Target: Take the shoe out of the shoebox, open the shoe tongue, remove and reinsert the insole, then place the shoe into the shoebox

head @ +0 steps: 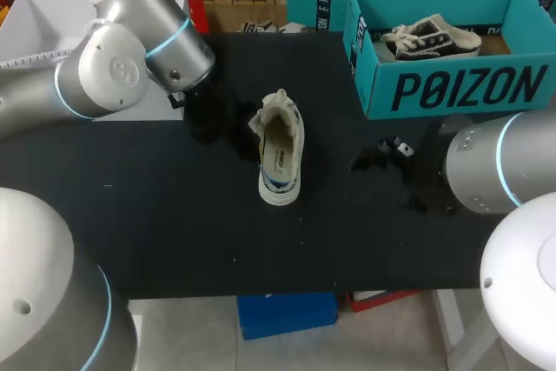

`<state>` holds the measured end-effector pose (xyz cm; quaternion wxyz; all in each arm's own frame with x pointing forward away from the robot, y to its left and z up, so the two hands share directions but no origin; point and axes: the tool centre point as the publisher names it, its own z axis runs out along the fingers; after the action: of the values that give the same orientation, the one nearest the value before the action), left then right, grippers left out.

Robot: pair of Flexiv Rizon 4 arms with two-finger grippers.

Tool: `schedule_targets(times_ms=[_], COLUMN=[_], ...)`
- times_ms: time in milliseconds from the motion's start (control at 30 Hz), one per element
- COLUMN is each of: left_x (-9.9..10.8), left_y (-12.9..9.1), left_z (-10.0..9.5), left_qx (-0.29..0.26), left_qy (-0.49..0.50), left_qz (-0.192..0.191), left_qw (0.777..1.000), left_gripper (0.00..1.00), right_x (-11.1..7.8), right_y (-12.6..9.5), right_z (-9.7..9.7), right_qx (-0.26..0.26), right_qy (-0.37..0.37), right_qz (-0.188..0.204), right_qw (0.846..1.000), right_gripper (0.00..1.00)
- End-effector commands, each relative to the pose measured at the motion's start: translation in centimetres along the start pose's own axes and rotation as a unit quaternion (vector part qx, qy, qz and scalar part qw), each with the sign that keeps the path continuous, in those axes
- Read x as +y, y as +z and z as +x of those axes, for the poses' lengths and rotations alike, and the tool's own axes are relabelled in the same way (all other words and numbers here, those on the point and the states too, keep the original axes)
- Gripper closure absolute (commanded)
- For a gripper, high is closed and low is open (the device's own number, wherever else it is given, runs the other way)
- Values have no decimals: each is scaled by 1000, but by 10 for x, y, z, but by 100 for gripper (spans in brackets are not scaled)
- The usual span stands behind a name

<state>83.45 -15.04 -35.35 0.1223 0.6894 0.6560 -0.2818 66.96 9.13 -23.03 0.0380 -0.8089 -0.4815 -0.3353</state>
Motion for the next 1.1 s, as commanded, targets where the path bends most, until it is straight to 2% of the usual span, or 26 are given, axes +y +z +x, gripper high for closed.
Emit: schedule_targets(times_ms=[33, 700, 1100], left_x=[3, 10, 15], left_y=[7, 27, 37], left_z=[-2, 8, 0], left_qx=[5, 28, 60], left_qy=[1, -6, -7], left_qz=[2, 9, 28], left_qw=[1000, 1000, 998], left_gripper=[100, 100, 100], right_x=[-5, -5, -5], right_y=[6, 6, 6], right_z=[3, 3, 3], right_qx=[-1, -1, -1], right_qy=[2, 2, 2], right_qz=[-10, -10, -10], right_qw=[1000, 1000, 1000], right_gripper=[0, 0, 0])
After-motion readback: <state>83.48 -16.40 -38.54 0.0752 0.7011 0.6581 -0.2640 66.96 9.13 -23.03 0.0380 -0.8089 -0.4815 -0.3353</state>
